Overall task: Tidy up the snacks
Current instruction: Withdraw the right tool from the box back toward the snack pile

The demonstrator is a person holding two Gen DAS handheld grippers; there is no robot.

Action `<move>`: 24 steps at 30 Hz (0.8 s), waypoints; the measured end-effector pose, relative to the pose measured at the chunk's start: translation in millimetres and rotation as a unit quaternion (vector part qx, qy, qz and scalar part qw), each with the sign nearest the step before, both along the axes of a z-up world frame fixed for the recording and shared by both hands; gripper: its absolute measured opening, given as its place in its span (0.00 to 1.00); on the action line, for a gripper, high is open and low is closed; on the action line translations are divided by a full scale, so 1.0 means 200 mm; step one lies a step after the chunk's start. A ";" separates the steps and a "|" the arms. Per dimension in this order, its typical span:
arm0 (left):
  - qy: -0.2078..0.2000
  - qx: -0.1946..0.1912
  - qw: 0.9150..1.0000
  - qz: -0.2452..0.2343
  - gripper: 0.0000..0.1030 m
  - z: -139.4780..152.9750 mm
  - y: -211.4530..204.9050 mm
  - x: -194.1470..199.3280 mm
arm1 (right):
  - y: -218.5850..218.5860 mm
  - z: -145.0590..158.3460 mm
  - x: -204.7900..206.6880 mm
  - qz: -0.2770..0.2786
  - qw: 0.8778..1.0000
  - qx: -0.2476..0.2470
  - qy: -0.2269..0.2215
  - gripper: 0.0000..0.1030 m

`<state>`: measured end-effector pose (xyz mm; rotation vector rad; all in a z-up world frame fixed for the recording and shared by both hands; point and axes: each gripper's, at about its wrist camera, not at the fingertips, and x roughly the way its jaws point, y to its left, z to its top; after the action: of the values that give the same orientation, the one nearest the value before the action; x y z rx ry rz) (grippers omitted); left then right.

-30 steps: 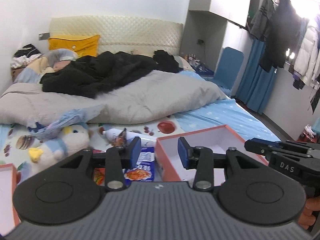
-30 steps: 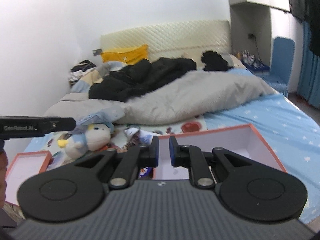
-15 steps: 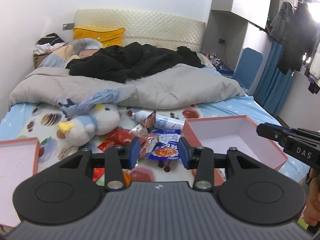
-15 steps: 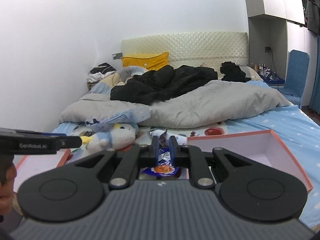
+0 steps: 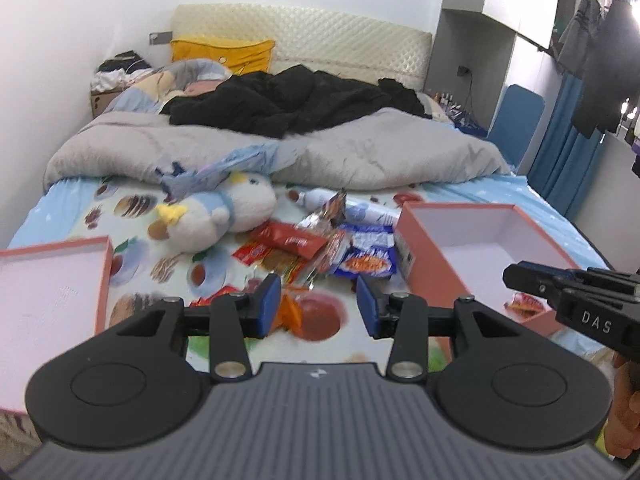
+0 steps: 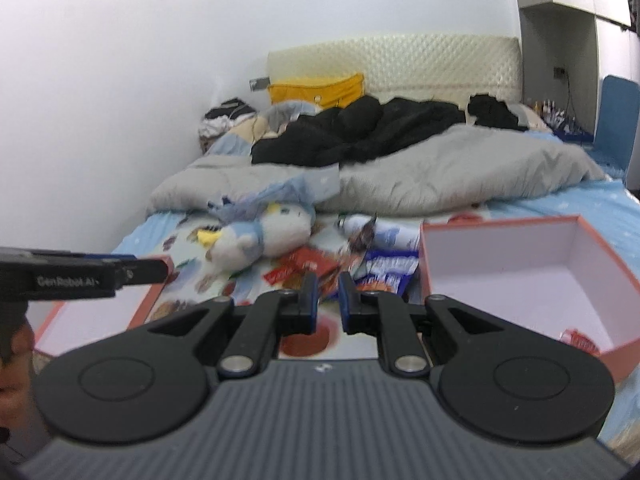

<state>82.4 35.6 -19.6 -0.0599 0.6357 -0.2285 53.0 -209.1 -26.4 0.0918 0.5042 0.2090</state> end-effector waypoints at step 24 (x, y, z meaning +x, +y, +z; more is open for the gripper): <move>0.097 -0.007 0.995 0.035 0.46 -0.41 0.13 -0.01 | 0.19 -0.33 -0.08 0.039 0.998 -0.033 0.046 0.14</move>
<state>80.2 62.6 -100.6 -0.1189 0.8246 -0.1603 38.0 -171.9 -91.5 0.0170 0.6065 0.2649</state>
